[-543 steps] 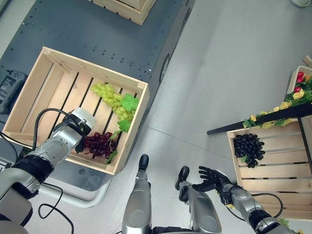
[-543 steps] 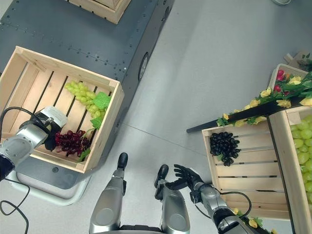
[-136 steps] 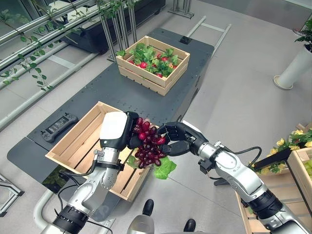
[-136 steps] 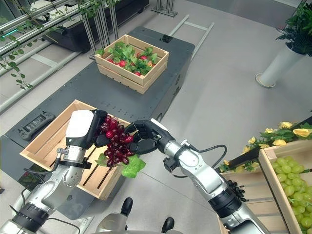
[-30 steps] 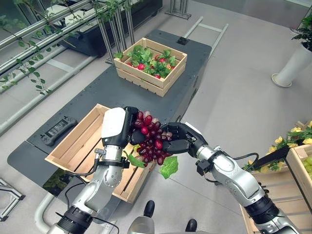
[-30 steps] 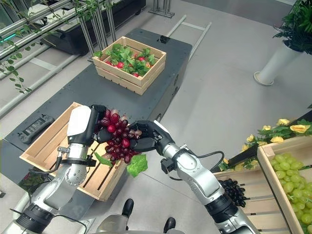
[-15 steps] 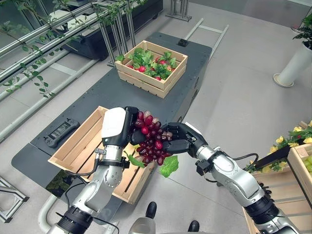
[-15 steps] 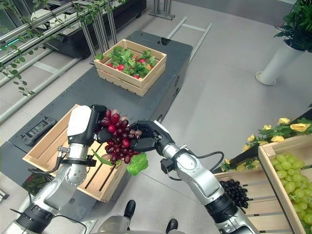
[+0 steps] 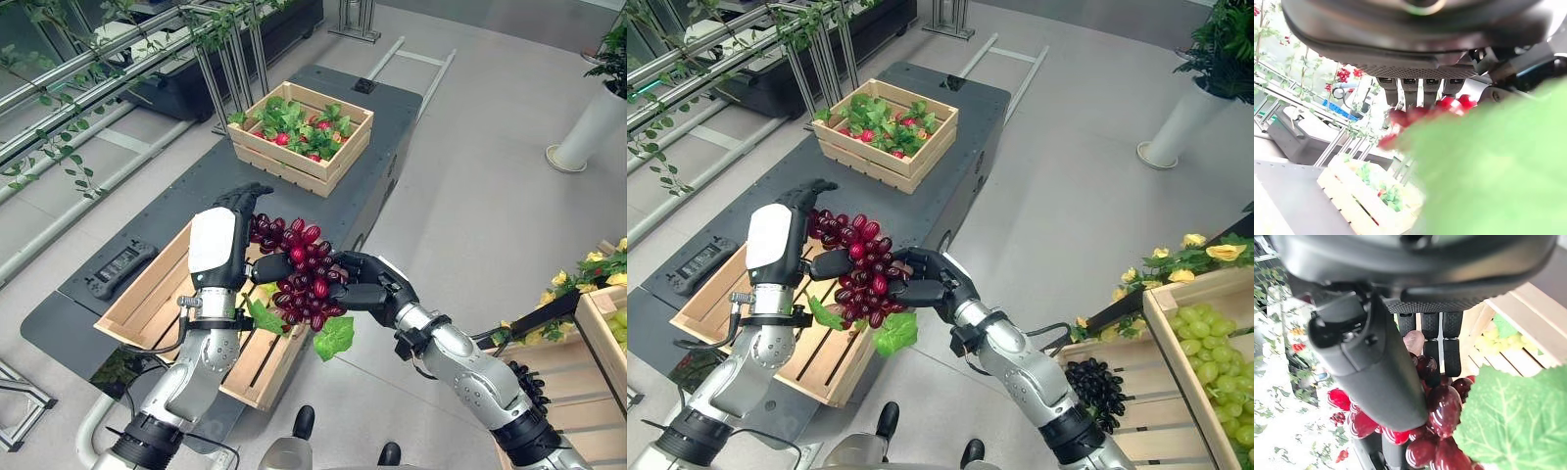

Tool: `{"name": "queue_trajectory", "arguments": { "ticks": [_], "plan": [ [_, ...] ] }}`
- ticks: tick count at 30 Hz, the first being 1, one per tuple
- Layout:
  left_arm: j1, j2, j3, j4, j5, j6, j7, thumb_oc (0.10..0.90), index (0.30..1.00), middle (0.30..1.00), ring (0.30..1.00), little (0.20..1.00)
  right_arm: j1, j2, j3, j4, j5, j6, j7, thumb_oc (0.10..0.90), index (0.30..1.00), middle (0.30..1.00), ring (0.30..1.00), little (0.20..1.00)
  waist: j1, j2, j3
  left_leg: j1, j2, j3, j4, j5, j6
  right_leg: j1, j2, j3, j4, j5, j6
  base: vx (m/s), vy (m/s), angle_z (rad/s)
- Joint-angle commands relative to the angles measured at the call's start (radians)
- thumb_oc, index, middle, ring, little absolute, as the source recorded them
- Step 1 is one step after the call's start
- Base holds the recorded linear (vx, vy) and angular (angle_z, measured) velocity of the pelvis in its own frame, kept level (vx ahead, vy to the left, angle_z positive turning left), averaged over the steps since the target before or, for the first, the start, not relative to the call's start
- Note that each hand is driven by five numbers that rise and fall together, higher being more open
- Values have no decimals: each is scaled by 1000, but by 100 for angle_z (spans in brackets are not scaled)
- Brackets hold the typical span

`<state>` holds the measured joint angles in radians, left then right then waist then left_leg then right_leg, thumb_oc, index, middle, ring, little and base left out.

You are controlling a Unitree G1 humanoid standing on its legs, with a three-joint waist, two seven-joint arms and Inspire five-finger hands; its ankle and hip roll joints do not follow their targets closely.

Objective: Pick up the fruits from the basket on one side to the basket on the other side

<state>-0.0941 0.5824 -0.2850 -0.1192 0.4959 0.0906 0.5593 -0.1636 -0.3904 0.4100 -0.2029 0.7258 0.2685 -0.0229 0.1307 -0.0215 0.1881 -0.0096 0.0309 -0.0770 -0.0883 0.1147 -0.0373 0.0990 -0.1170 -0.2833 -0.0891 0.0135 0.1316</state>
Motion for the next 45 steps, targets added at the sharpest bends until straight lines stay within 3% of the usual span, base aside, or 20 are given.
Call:
{"name": "queue_trajectory", "arguments": {
  "ticks": [1,13,19,28,37,43,45],
  "plan": [
    [-73,-4,116,47,15,-36,122,800,900,900,900,900,-7,42,-68,-102,114,-194,-30,400,300,300,300,300,-10,-3,-154,69,-64,52,1,-123,7,-15,6,46,2,19,0,0,0,0],
    [-39,27,171,153,16,62,158,800,900,900,900,900,-5,76,-71,-76,205,-262,-51,400,300,300,300,300,-9,7,-159,67,-62,53,1,-119,4,-19,8,51,2,19,-5,0,0,0],
    [-8,49,221,191,-25,55,157,800,900,900,900,900,19,107,-69,-64,388,-290,1,400,300,300,300,300,-11,13,-162,64,-60,58,1,-117,3,-24,7,55,2,19,-6,0,0,0],
    [15,54,267,217,-116,-33,171,800,900,900,900,900,32,157,-73,-43,684,-301,206,400,300,300,300,300,-10,16,-170,65,-60,62,1,-118,7,-26,7,59,2,21,-8,1,-1,-2],
    [9,-16,264,163,-258,-212,125,800,900,900,900,900,55,198,-67,-11,738,-260,308,400,300,300,300,300,-17,9,-174,62,-55,66,1,-120,9,-29,11,64,2,20,-13,0,0,0],
    [1,-40,250,144,-310,-245,91,800,900,900,900,900,91,199,-73,29,737,-238,310,400,300,300,300,300,-34,5,-176,61,-51,78,1,-123,9,-34,17,74,2,22,-14,0,-12,-8],
    [4,-53,230,119,-354,-282,65,800,900,900,900,900,139,192,-87,67,741,-213,334,400,300,300,300,300,-58,4,-171,62,-48,92,1,-126,11,-38,23,87,2,23,-15,-16,-23,-7]
  ]
}}
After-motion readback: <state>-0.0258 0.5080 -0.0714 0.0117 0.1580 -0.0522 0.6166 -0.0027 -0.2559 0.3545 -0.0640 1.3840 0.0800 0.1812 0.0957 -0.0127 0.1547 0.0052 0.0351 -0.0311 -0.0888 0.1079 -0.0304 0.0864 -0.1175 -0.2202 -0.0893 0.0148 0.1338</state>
